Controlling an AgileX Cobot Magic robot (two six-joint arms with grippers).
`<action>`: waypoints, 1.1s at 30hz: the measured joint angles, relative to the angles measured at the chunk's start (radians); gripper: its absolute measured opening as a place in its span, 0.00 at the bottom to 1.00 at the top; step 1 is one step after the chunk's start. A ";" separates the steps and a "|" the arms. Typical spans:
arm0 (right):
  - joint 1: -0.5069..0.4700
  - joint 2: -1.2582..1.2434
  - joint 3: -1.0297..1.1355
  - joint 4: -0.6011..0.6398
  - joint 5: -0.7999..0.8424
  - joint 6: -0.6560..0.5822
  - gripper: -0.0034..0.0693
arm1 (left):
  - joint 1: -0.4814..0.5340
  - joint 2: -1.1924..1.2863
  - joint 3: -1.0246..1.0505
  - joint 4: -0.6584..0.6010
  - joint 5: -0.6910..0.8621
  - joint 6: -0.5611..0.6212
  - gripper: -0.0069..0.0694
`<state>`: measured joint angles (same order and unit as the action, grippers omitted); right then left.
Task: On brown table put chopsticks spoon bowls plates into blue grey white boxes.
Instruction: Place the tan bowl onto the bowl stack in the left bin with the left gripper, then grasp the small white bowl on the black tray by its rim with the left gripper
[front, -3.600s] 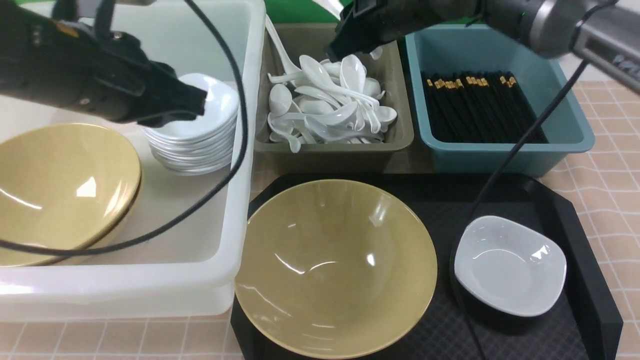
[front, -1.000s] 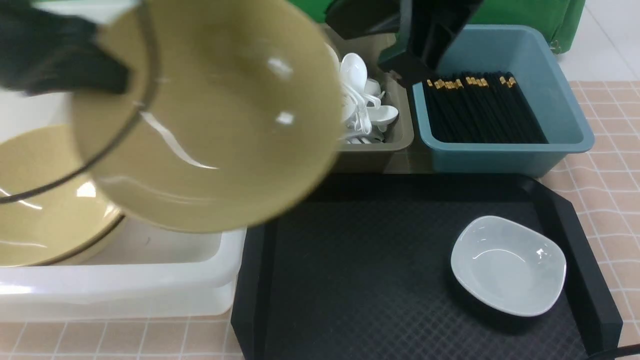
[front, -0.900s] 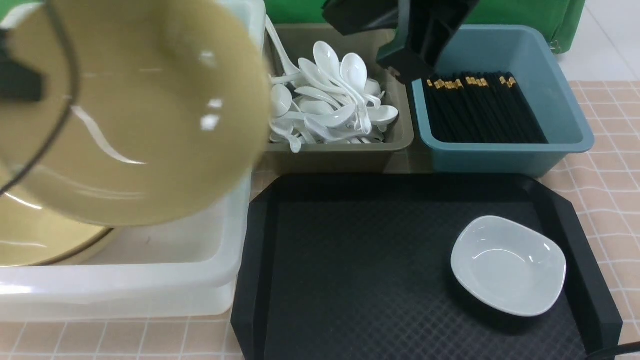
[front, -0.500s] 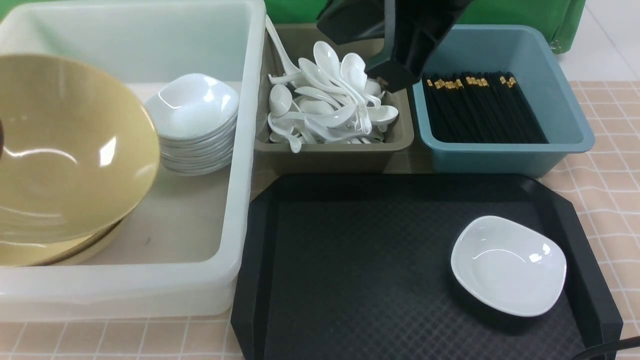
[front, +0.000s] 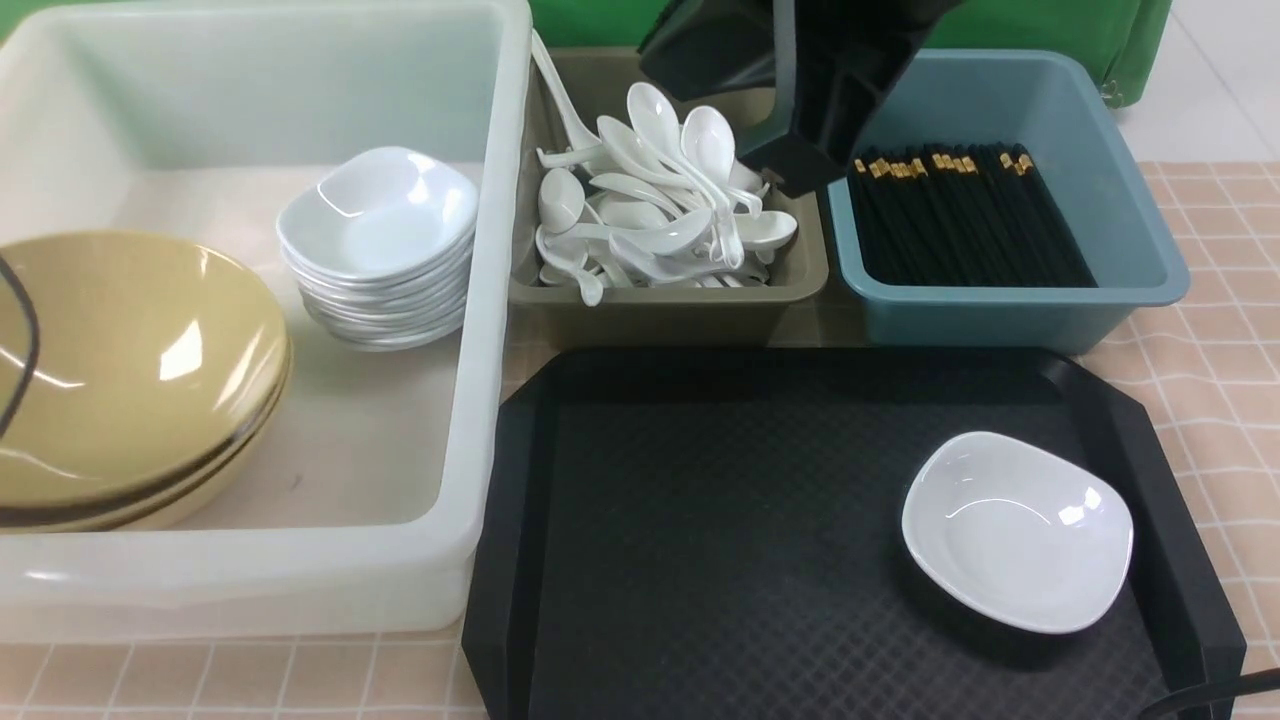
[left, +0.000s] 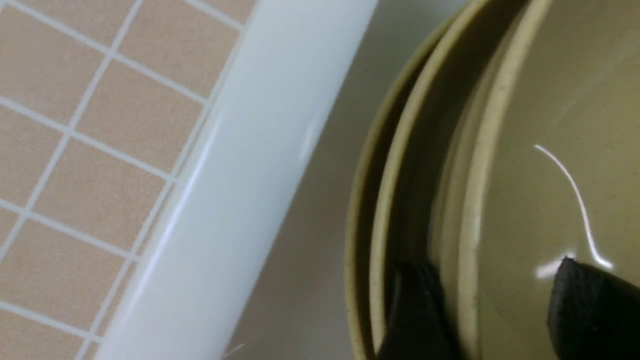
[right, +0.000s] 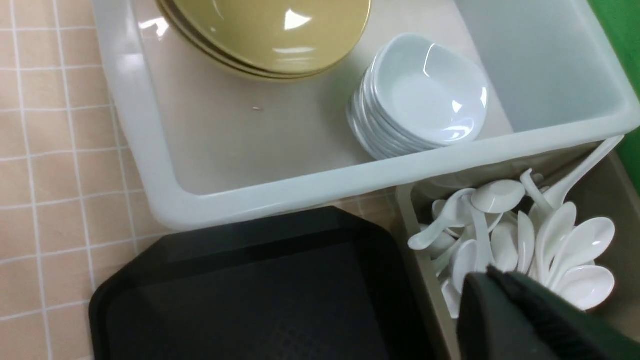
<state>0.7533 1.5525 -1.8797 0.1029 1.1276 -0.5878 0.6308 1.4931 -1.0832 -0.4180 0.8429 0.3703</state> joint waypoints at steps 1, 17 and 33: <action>0.000 0.000 0.000 0.000 0.001 -0.002 0.10 | 0.000 -0.007 -0.012 0.015 0.011 -0.012 0.66; -0.019 0.029 0.032 -0.187 0.094 0.240 0.11 | -0.441 -0.148 -0.386 -0.027 0.343 -0.100 0.72; -0.292 -0.391 0.707 -0.260 0.114 0.550 0.11 | -1.337 0.386 -0.414 0.005 -0.066 -0.098 0.66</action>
<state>0.4614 1.1611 -1.1727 -0.1573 1.2412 -0.0375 -0.7061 1.8787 -1.4975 -0.4130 0.7769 0.2722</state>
